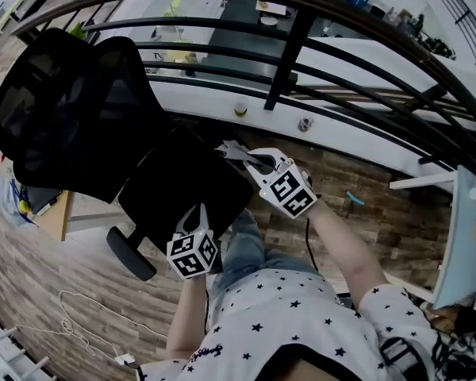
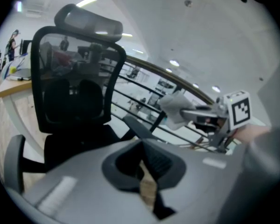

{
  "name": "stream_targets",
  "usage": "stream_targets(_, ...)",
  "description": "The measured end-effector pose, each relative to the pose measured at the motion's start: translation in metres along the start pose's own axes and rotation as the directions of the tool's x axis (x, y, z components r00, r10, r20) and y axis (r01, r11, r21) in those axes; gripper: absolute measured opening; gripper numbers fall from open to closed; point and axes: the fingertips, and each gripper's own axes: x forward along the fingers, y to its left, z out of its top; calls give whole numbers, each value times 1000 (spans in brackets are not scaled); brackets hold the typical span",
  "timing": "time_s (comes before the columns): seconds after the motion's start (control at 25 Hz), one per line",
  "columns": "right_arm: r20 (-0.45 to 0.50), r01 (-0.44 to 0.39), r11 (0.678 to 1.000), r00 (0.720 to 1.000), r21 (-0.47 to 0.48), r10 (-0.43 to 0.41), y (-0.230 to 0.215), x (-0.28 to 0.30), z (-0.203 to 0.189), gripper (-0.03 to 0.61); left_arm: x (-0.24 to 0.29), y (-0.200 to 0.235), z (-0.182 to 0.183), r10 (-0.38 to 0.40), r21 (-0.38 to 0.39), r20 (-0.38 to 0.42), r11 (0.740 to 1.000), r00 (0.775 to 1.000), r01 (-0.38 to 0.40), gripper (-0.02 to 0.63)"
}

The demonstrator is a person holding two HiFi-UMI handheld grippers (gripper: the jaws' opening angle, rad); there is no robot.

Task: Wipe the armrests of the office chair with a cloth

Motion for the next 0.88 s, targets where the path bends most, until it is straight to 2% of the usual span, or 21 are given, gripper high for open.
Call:
stream_targets(0.24, -28, -59, 997, 998, -48, 57, -18, 36, 8, 25, 28, 8, 13, 16, -48, -7, 999, 1000, -16, 8)
stream_targets(0.48, -57, -96, 992, 994, -82, 92, -38, 72, 15, 26, 53, 14, 24, 16, -61, -24, 998, 1000, -18, 8)
stream_targets(0.68, -75, -116, 987, 991, -107, 108, -54, 103, 15, 26, 72, 21, 30, 20, -83, -31, 996, 999, -23, 8)
stream_targets(0.88, -131, -152, 980, 982, -129, 135, -62, 136, 7, 26, 87, 34, 29, 28, -106, -50, 994, 998, -34, 8)
